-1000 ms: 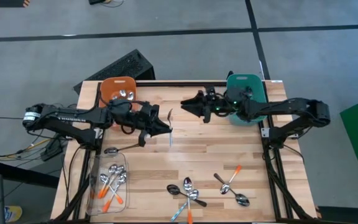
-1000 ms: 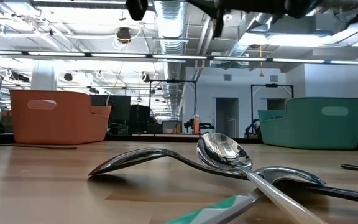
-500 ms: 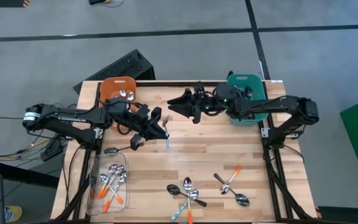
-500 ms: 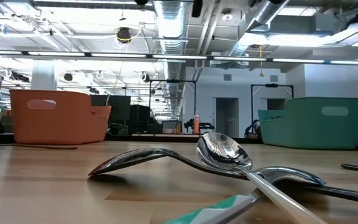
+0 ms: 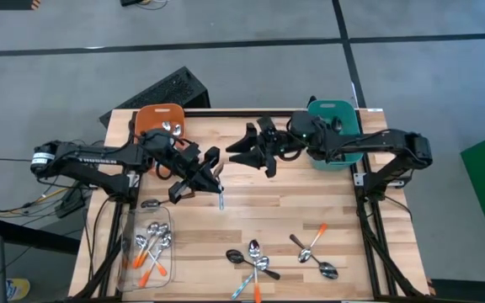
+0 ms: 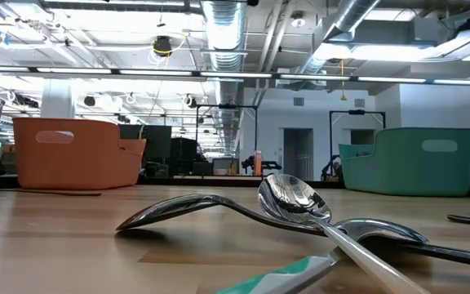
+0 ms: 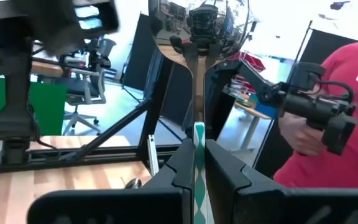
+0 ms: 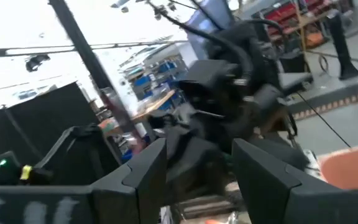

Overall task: Sort silverware by color (type)
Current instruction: Put the white blue spoon into the orange bin

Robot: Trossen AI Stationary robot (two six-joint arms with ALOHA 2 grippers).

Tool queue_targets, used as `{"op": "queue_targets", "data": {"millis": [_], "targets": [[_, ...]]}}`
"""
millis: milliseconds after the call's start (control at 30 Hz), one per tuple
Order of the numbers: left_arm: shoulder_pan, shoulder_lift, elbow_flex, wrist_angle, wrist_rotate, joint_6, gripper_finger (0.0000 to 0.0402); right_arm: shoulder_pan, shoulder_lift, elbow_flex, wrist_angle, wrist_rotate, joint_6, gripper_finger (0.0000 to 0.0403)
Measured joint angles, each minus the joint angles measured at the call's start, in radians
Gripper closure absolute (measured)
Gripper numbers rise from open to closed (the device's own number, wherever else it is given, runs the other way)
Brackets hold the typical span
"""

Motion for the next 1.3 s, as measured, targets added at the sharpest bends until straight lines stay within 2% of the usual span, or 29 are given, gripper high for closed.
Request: {"op": "queue_targets", "data": {"millis": [400, 833, 1167, 1300], "targets": [[0.068, 0.0, 0.0, -0.001, -0.003, -0.094, 0.0395, 0.031, 0.0, 0.0, 0.053, 0.024, -0.064, 0.0199], [0.107, 0.012, 0.0, -0.012, -0.012, -0.161, 0.0395, 0.013, 0.0, 0.0, 0.045, 0.03, -0.106, 0.0227], [0.109, 0.012, 0.0, -0.061, -0.023, -0.188, 0.0395, 0.0, 0.0, 0.0, 0.037, 0.028, -0.151, 0.0333], [0.109, 0.012, 0.0, -0.065, -0.079, -0.198, 0.0394, -0.013, 0.0, 0.0, 0.014, 0.038, -0.163, 0.0383]]}}
